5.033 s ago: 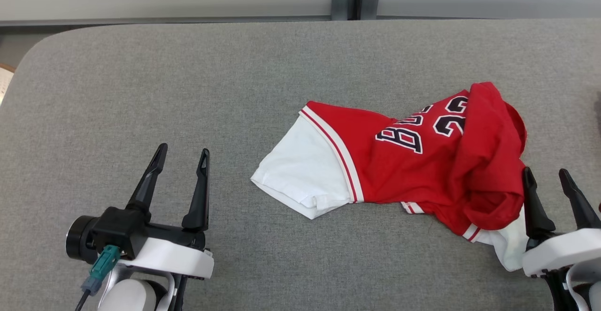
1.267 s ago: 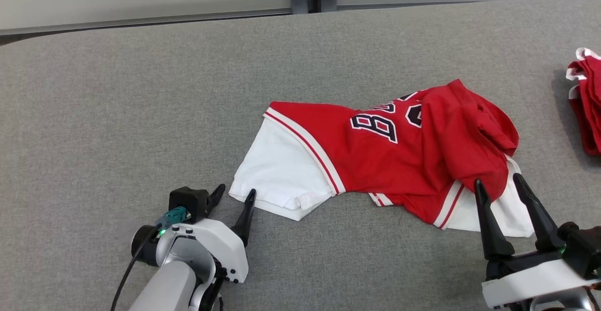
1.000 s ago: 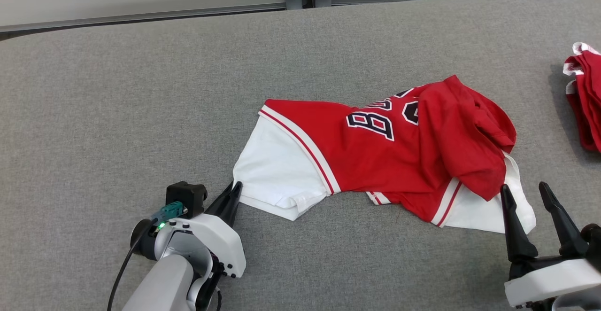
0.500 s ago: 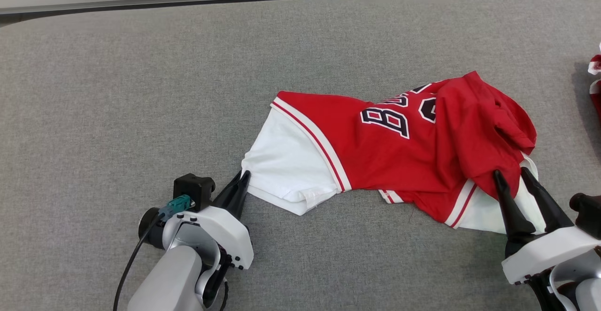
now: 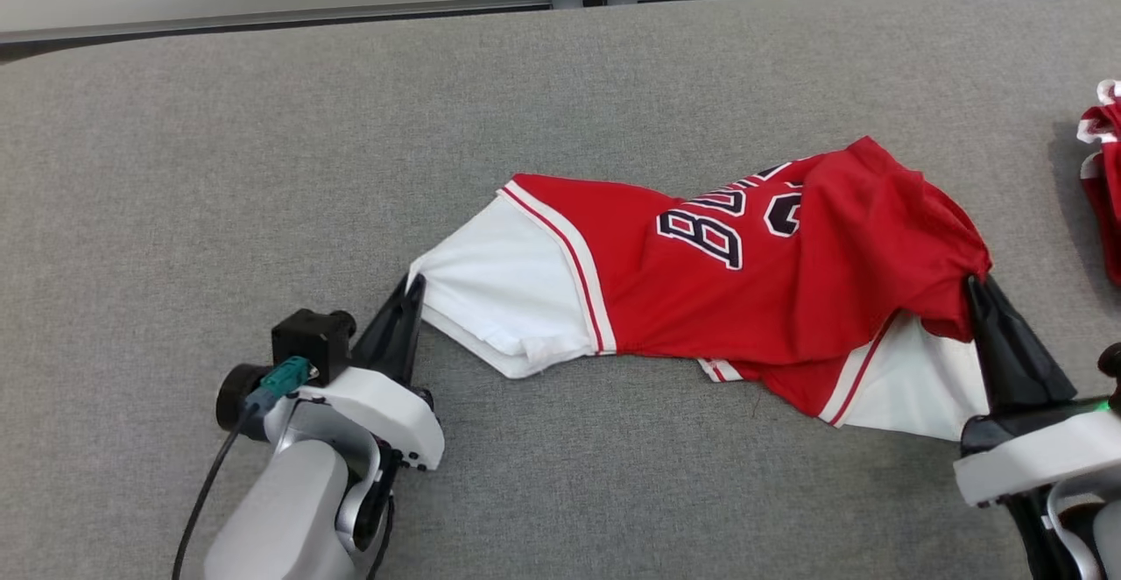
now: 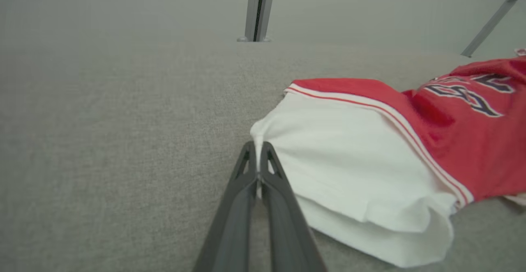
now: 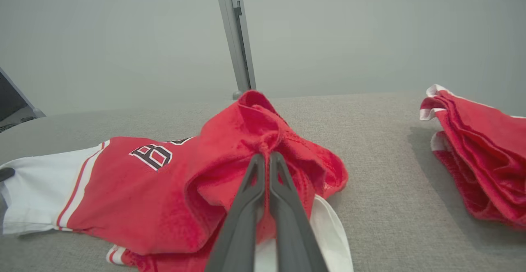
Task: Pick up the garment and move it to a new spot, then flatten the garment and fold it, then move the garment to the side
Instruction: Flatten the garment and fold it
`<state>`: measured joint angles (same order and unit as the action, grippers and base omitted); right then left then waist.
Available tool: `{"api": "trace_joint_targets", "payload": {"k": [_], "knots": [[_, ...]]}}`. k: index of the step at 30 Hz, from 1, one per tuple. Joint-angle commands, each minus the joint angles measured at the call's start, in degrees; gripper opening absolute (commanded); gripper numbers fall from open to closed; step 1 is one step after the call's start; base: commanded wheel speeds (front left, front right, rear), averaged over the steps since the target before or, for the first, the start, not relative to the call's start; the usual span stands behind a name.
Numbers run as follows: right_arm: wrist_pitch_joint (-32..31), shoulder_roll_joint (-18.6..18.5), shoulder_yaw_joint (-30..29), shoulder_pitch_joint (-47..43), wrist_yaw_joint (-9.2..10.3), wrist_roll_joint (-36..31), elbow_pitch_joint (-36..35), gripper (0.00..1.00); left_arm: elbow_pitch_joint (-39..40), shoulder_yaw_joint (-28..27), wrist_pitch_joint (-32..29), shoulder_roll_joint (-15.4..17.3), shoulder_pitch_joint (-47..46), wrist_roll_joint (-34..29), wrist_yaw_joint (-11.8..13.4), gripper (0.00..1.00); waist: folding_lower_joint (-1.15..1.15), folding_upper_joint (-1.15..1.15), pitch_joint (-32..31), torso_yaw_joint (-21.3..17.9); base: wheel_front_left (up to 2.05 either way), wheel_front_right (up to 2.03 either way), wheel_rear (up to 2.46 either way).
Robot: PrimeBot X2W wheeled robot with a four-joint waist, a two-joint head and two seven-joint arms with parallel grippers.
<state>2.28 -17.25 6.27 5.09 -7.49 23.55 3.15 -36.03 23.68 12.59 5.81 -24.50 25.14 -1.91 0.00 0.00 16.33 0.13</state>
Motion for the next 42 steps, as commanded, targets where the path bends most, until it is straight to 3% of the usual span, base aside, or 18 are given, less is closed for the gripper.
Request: {"api": "trace_joint_targets", "payload": {"k": [1,14,21,32,42], "knots": [[1.17,-0.35,-0.80,1.35,0.00,-0.70,-0.77,0.00,2.27,-0.93,1.17,0.90,-0.54,-0.53,0.77,0.00,0.00,0.00,-0.69,-0.13,0.00,0.00,0.00],[1.44,-3.41,-6.99,8.80,0.00,-2.66,-6.96,0.00,32.86,-8.34,2.63,4.69,-1.83,-4.34,4.79,0.00,0.00,0.00,-8.11,1.30,0.00,0.00,0.00],[-0.23,-4.30,-9.17,13.92,0.01,-3.50,-12.16,0.00,40.59,-9.61,-2.01,7.55,-9.59,-4.63,3.96,0.00,0.00,0.00,-11.57,1.26,0.00,0.00,0.00],[-3.26,-3.67,-7.84,19.18,0.01,-1.94,-10.05,0.00,37.83,-10.23,-6.29,8.53,-17.19,-2.77,3.04,0.00,0.00,0.00,-11.13,0.60,0.00,0.00,0.00],[-0.60,-3.19,-1.20,39.33,0.00,1.27,4.30,0.00,18.31,-10.87,-2.73,6.80,-35.23,-1.54,-0.26,0.00,0.00,0.00,-3.67,-0.12,0.00,0.00,0.00]]}}
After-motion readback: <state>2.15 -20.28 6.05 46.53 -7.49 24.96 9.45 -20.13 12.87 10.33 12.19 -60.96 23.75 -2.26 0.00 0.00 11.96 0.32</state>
